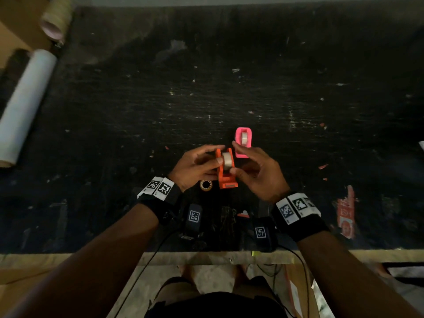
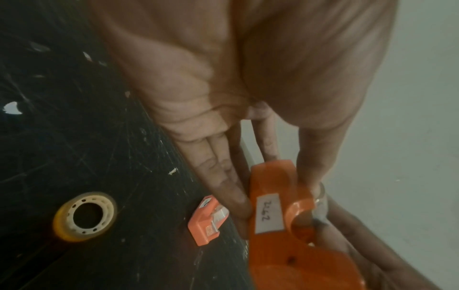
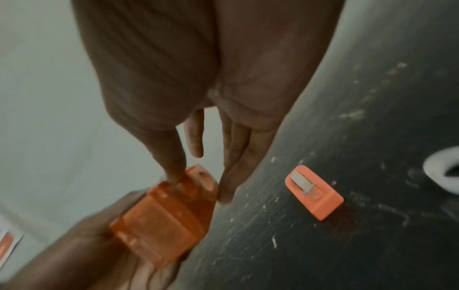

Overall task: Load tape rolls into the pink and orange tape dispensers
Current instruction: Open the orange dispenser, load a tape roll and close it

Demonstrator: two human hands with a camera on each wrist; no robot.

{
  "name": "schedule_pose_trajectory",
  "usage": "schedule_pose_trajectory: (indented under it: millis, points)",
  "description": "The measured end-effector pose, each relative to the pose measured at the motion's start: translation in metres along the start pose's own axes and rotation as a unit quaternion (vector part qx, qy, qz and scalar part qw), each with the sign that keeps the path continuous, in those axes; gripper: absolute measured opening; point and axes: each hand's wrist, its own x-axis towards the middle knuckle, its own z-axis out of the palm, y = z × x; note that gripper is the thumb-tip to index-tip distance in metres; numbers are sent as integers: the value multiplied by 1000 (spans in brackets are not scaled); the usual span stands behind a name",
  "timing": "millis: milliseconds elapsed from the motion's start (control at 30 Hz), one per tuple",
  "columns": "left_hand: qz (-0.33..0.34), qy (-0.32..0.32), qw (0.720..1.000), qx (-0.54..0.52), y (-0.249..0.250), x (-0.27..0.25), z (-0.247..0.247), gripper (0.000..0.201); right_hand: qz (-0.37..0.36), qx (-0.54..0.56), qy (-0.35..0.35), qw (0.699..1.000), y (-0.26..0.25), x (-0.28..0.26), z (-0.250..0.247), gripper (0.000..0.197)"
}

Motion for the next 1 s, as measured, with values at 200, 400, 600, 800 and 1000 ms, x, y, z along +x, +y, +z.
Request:
schedule_pose_trajectory:
  millis: [200, 400, 600, 800, 1000]
  points:
    - [-10, 14, 1000, 9, 0, 2, 2, 37, -108, -205, 23, 972, -19, 1, 2, 49]
    - [-12, 15, 1000, 6, -1, 2, 5, 42, -129, -257, -3, 958, -22, 9, 4, 39]
    - [9, 33, 999, 14, -3, 4, 2, 42, -161, -239, 1, 958, -18, 10, 7, 16]
    - [27, 53, 997, 49, -12, 9, -3, 50, -134, -208, -3, 969, -13, 8, 9, 15]
    - [18, 103, 994, 38, -22, 17, -5, 54, -129, -161, 14, 978, -6, 4, 18, 8]
